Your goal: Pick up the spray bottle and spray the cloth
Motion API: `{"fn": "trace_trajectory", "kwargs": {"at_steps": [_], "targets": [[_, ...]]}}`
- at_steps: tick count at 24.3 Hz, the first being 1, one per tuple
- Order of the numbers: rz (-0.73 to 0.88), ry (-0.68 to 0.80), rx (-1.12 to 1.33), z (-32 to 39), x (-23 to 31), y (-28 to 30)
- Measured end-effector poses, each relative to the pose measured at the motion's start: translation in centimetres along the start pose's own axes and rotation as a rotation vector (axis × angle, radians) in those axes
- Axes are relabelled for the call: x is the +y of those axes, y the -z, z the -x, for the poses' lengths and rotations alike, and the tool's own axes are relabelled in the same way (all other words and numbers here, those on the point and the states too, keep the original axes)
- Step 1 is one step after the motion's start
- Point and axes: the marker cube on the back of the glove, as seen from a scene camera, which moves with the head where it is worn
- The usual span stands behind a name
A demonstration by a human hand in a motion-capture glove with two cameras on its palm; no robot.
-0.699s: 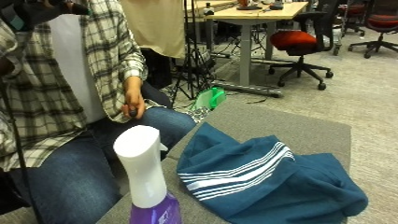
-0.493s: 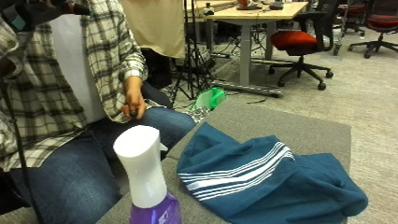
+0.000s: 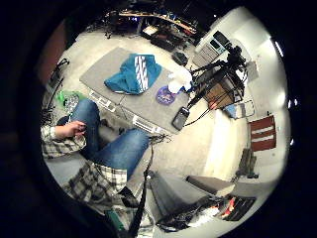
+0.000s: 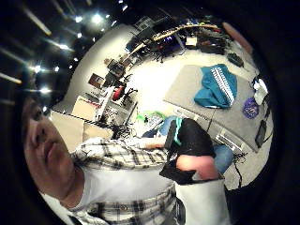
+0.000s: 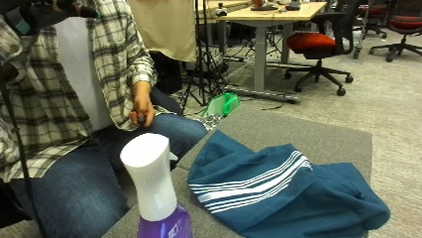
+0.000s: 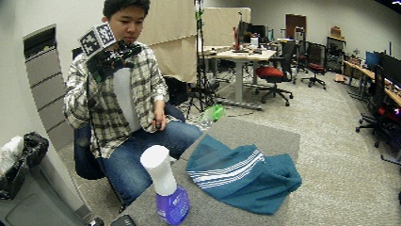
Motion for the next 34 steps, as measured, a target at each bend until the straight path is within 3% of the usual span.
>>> {"fn": "trace_trajectory", "kwargs": {"at_steps": [18,24,34], "targets": [[0.103,-0.072,-0.018,-3.2,-0.3,-4.9],[0.172,-0.233,-0.032,-8.5,0.4,-9.2],[0.063,-0.463,-0.257,-19.9,-1.8,-12.6]]}}
